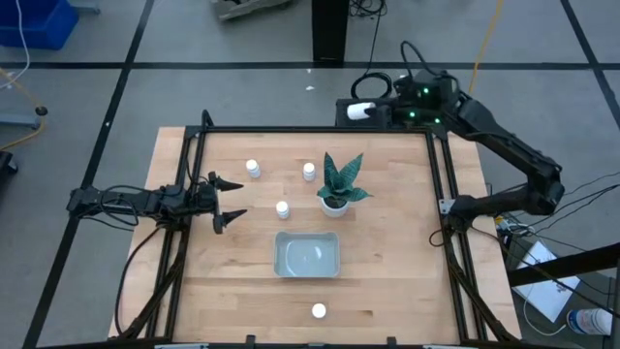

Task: Pick and place pill bottles into a basket
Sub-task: Put the white pill bottle into the white bin

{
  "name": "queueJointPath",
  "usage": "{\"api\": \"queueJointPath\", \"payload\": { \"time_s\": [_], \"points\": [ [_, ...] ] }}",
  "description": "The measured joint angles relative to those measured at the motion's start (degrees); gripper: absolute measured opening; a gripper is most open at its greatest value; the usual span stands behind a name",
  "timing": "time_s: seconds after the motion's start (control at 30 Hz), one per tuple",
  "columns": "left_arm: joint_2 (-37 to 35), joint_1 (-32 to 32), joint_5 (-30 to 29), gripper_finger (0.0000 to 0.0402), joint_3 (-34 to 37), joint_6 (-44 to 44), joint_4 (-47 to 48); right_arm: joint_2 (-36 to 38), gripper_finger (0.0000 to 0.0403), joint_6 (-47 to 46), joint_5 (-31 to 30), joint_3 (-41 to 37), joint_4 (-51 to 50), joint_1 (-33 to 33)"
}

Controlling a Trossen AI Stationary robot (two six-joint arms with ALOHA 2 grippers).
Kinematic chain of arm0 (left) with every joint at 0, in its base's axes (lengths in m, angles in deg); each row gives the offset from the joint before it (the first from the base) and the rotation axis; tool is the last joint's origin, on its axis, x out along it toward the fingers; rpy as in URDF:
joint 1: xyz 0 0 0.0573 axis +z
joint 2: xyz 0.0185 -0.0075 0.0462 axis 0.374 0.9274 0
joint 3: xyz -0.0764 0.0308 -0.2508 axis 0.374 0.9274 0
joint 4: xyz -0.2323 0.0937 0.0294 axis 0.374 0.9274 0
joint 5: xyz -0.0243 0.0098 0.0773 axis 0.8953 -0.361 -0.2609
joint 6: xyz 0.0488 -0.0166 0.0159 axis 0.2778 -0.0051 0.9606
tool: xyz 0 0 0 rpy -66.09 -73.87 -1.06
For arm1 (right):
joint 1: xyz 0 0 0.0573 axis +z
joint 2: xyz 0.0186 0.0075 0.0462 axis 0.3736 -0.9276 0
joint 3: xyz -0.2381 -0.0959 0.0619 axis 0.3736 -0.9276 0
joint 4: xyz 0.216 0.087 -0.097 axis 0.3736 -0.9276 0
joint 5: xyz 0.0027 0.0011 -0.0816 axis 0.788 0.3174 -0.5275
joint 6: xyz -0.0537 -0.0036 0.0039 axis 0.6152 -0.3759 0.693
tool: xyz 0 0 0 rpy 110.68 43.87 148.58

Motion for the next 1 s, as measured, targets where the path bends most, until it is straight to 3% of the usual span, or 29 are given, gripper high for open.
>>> {"api": "queueJointPath", "payload": {
  "time_s": [0.5,1.0],
  "points": [
    [0.00,0.02,0.01,0.0395,0.00,-0.01,-0.02,-0.01,0.0152,-2.65,0.19,0.02,20.89,16.15],
    [-0.02,0.02,-0.01,0.0395,0.00,-0.01,0.00,-0.47,0.0152,0.48,7.73,0.04,26.35,33.19]
  ]
}}
